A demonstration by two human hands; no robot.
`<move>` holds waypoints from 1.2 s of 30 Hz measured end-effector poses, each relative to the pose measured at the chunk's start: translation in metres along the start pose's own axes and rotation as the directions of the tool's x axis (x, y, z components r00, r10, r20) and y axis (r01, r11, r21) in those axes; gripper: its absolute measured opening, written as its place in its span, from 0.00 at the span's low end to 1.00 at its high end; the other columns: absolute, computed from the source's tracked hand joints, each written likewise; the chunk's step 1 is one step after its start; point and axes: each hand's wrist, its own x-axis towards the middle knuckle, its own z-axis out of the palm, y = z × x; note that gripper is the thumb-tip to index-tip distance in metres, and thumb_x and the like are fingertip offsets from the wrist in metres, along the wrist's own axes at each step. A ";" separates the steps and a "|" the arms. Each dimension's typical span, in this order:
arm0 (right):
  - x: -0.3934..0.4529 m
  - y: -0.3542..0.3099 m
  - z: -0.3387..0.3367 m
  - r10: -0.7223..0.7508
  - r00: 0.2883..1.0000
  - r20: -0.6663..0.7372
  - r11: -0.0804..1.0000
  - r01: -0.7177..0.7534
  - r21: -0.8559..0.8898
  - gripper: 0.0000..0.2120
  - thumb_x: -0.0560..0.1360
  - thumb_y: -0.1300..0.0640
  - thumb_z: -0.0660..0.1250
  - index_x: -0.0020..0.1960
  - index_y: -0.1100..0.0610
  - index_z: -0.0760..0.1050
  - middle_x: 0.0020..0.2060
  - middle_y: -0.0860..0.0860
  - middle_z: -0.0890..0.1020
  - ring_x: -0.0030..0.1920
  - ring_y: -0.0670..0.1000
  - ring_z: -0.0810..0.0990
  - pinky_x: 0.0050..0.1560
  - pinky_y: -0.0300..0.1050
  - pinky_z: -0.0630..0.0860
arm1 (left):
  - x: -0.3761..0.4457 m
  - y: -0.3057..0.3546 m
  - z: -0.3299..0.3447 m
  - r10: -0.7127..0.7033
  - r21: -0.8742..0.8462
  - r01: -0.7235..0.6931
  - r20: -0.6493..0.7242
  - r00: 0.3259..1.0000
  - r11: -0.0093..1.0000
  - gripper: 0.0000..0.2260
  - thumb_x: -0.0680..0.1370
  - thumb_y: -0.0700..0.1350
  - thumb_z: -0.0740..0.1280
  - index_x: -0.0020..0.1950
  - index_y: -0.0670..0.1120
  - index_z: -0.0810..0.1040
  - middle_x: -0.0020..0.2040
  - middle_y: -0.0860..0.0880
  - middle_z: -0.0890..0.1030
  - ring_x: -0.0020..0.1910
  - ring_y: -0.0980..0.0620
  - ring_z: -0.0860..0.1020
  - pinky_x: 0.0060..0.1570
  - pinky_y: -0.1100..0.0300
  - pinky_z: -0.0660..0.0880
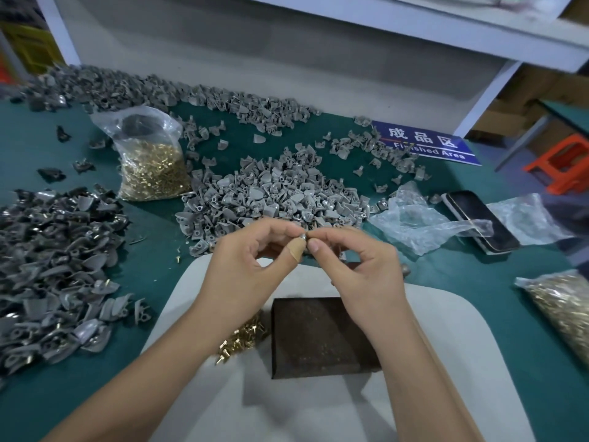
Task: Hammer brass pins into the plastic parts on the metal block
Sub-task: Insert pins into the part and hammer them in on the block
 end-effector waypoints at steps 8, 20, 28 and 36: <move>-0.046 -0.007 -0.043 0.156 0.971 -0.183 0.971 -0.185 -0.154 0.06 0.79 0.46 0.70 0.47 0.44 0.84 0.40 0.41 0.85 0.42 0.43 0.82 0.41 0.36 0.75 | -0.037 0.015 0.005 0.008 0.181 -0.036 0.153 0.988 0.983 0.03 0.80 0.47 0.71 0.51 0.55 0.81 0.47 0.55 0.85 0.48 0.52 0.83 0.49 0.55 0.78; -0.084 0.007 -0.078 0.460 0.851 -0.254 0.383 -0.447 -0.808 0.12 0.83 0.54 0.59 0.64 0.57 0.72 0.59 0.57 0.72 0.54 0.65 0.78 0.45 0.54 0.68 | -0.070 0.020 0.007 0.119 0.603 -0.241 0.235 0.965 0.761 0.01 0.76 0.47 0.74 0.47 0.52 0.85 0.42 0.58 0.77 0.46 0.53 0.74 0.47 0.52 0.72; -0.104 -0.054 -0.084 0.290 0.957 0.009 0.907 -0.272 -0.321 0.12 0.81 0.36 0.56 0.51 0.39 0.75 0.34 0.50 0.78 0.32 0.47 0.73 0.33 0.38 0.67 | -0.068 0.030 0.008 0.171 0.723 -0.306 0.256 0.951 0.619 0.05 0.77 0.52 0.73 0.47 0.51 0.86 0.41 0.56 0.79 0.48 0.47 0.74 0.48 0.49 0.72; -0.120 -0.061 -0.057 0.230 0.973 0.004 0.826 -0.193 -0.529 0.18 0.84 0.39 0.50 0.68 0.36 0.72 0.44 0.37 0.83 0.43 0.51 0.80 0.44 0.54 0.77 | -0.067 0.029 0.008 0.164 0.746 -0.303 0.257 0.952 0.593 0.05 0.77 0.53 0.72 0.49 0.54 0.87 0.42 0.56 0.81 0.48 0.48 0.74 0.45 0.53 0.71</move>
